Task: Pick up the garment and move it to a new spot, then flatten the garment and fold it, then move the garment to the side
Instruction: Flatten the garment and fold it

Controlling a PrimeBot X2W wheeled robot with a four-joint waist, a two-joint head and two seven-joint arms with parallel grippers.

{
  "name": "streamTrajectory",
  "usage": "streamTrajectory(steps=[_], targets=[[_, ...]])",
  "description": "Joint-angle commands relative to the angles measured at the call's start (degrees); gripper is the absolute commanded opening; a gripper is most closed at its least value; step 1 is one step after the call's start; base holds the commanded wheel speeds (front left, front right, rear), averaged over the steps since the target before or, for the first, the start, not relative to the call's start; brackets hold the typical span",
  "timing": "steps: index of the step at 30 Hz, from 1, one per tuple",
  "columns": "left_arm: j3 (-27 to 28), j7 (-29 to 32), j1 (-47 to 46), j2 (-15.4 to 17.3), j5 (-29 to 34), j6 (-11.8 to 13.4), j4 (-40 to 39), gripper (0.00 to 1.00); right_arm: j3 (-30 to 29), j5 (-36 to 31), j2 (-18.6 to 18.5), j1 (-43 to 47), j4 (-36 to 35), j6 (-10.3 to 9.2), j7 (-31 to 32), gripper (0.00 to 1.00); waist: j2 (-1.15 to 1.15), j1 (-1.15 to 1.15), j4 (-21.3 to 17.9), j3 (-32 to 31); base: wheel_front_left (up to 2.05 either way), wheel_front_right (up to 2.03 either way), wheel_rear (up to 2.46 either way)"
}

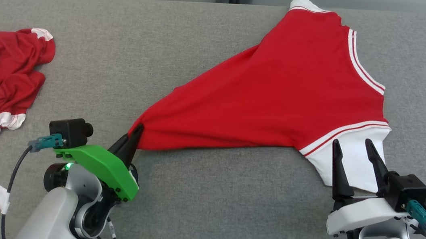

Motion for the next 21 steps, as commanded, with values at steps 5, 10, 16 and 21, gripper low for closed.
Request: streamTrajectory(steps=[5, 10, 16, 21], targets=[[-0.88, -0.45, -3.27, 2.97, 5.22, 3.02, 3.06, 0.00, 1.34, 0.02, -0.06, -1.05, -1.07, -0.08, 0.45, 1.00, 0.00, 0.00, -0.88, 1.56, 0.00, 0.00, 0.00], [-1.23, -4.52, -7.94, 3.42, 8.70, 4.08, 10.48, 0.02, 1.71, 0.31, -0.10, -1.71, -1.03, -0.08, 0.50, 1.00, 0.00, 0.00, -3.20, 2.68, 0.00, 0.00, 0.00], [-0.74, -10.39, -10.01, 3.47, 10.69, 4.89, 17.31, 1.00, 0.46, 0.23, -0.09, -0.97, -0.63, -0.08, 0.03, 1.00, 0.00, 0.00, -3.94, 2.08, 0.00, 0.00, 0.00], [0.45, -19.16, -8.48, 2.89, 10.36, 3.17, 17.99, 1.00, -0.49, 0.01, -0.11, -0.42, -0.90, -0.08, -0.35, 1.00, 0.00, 0.00, -2.51, 0.30, 0.00, 0.00, 0.00]])
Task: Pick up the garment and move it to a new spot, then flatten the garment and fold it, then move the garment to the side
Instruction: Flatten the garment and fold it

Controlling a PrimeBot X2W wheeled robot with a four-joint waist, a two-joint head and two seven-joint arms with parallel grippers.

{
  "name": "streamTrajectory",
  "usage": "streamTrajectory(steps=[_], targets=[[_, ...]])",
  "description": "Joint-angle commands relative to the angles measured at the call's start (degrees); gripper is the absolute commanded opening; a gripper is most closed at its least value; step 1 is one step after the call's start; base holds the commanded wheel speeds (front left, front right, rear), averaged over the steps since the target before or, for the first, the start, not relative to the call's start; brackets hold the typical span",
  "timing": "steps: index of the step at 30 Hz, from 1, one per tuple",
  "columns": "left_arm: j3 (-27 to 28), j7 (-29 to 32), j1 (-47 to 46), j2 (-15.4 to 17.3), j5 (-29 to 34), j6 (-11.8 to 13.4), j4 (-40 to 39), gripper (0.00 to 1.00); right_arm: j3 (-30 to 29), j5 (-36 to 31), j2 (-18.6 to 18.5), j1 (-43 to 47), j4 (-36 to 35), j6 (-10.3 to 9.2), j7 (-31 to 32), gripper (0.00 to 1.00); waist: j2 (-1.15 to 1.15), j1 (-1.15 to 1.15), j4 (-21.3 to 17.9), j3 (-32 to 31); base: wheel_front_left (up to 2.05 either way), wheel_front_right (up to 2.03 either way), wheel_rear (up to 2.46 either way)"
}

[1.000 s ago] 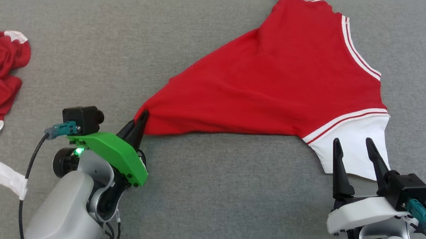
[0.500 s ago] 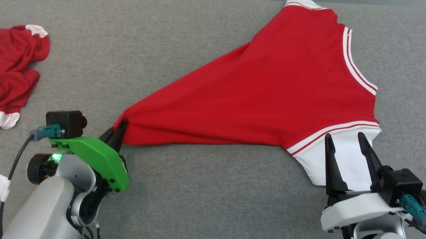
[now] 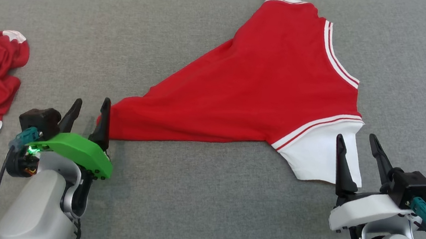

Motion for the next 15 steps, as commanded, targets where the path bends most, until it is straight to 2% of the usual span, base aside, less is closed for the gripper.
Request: streamTrajectory(steps=[1, 5, 8, 15], targets=[[0.79, -2.23, 1.04, -0.26, -0.23, -0.67, -0.59, 1.00, -0.19, -0.04, -0.13, 0.35, -0.33, -0.08, -0.50, 1.00, 0.00, 0.00, 1.40, -1.34, 0.00, 0.00, 0.00], [1.81, -5.45, 3.04, 0.00, 1.56, -1.69, -4.15, 1.00, -0.49, -0.08, -0.13, 1.03, -0.54, -0.08, -0.37, 1.00, 0.00, 0.00, 2.93, -2.85, 0.00, 0.00, 0.00], [4.71, -5.81, 5.45, -0.32, 4.08, -2.05, -10.02, 1.00, -0.66, 0.25, -0.17, 1.18, -0.58, -0.08, -0.52, 1.00, 0.00, 0.00, 3.93, -4.10, 0.00, 0.00, 0.00], [12.54, -5.76, 13.94, -3.66, 11.16, -3.82, -22.04, 1.00, -1.24, 0.77, -0.29, 1.73, -0.16, -0.08, -0.29, 1.00, 0.00, 0.00, 4.74, -6.68, 0.00, 0.00, 0.00]])
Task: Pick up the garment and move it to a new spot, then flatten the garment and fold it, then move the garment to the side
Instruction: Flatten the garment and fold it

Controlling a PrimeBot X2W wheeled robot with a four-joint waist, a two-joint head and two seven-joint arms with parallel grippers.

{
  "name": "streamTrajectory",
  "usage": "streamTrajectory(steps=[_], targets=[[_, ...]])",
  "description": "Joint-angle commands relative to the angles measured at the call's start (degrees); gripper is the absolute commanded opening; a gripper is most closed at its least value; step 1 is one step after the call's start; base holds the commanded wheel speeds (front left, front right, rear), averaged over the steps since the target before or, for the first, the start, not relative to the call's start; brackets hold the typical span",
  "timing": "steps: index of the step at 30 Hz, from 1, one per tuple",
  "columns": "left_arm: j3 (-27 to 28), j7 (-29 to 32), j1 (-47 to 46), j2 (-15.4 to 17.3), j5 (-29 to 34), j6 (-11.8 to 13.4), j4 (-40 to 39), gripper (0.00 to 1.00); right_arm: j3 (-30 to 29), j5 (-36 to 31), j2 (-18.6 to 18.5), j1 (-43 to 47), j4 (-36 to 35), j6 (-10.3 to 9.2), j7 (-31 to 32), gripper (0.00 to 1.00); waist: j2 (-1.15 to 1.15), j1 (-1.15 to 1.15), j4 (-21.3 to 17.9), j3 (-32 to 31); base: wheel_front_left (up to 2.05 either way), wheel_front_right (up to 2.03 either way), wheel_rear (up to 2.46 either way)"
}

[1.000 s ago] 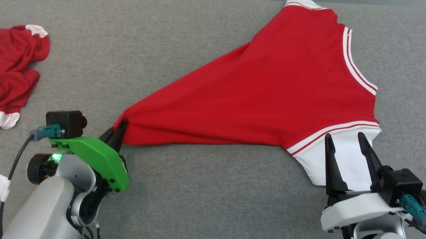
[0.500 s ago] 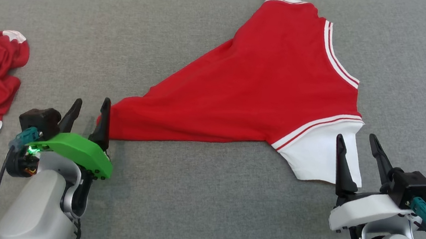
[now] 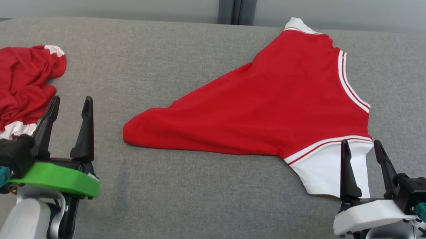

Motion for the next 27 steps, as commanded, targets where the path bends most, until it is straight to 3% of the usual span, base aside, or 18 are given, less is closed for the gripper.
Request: streamTrajectory(steps=[1, 7, 27], targets=[[1.20, -0.02, 1.72, -0.50, 1.37, -0.54, -0.96, 1.00, -0.08, 0.25, -0.22, 0.70, 0.08, -0.08, 0.18, 1.00, 0.00, 0.00, 0.54, -1.41, 0.00, 0.00, 0.00], [2.85, -0.03, 5.82, -1.82, 4.75, -1.84, -0.84, 1.00, 0.39, 0.96, -1.01, 1.95, 1.10, -0.08, 2.56, 1.00, 0.00, 0.00, 0.43, -3.38, 0.00, 0.00, 0.00], [3.77, -0.04, 8.01, -2.47, 5.90, -2.38, 3.38, 1.00, 0.30, 1.68, -1.25, 3.61, 1.43, -0.08, 2.47, 1.00, 0.00, 0.00, -0.20, -5.06, 0.00, 0.00, 0.00]])
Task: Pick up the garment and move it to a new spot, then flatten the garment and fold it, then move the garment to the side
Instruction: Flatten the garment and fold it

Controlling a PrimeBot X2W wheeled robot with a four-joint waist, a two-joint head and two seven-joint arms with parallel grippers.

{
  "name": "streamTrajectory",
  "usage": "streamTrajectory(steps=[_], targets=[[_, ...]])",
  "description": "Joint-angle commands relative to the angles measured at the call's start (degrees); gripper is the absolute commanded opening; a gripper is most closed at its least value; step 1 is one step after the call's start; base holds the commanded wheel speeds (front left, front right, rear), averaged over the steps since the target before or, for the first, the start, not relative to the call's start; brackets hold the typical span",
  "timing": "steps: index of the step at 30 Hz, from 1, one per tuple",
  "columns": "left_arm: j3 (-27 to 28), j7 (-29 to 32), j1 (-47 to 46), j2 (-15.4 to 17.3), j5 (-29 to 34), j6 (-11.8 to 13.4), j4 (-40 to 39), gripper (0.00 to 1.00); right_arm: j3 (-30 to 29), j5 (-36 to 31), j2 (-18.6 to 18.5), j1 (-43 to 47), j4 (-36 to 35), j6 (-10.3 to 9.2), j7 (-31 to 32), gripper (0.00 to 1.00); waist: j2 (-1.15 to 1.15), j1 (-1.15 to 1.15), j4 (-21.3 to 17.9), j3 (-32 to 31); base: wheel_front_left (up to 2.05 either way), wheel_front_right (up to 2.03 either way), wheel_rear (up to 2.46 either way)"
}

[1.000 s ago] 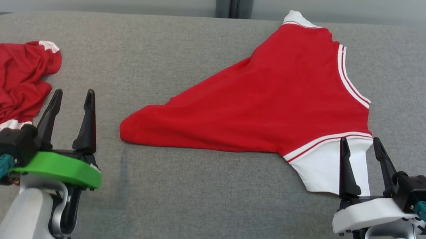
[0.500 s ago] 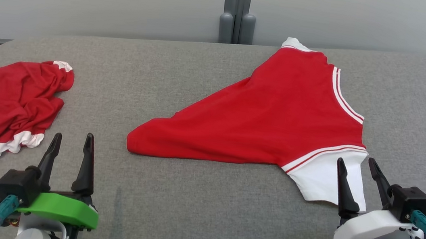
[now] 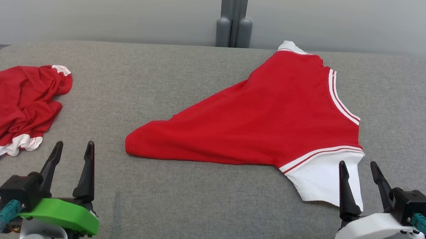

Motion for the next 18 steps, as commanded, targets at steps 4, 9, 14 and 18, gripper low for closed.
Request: streamTrajectory(steps=[4, 9, 14, 18], targets=[[-0.41, -0.03, 0.19, 0.46, -0.08, -0.09, 0.40, 1.00, -0.08, 0.52, 0.25, 0.21, -0.21, -0.08, -0.06, 1.00, 0.00, 0.00, -0.04, 0.50, 0.00, 0.00, 0.00], [-4.93, 2.25, -4.03, 1.92, -2.38, -0.10, 5.73, 1.00, -3.68, 0.00, 0.59, -0.85, -0.41, -0.08, 3.22, 1.00, 0.00, 0.00, 0.22, 1.85, 0.00, 0.00, 0.00], [-8.33, 6.78, -9.27, 2.96, -3.73, -0.11, 12.17, 1.00, -7.56, -0.29, 0.92, -2.26, 0.40, -0.08, 11.26, 1.00, 0.00, 0.00, -0.85, 4.02, 0.00, 0.00, 0.00], [-9.10, 9.32, -13.38, 2.88, -4.49, -0.11, 17.38, 1.00, -10.06, -1.18, 1.19, -3.93, 1.80, -0.08, 17.78, 1.00, 0.00, 0.00, -2.08, 6.71, 0.00, 0.00, 0.00]])
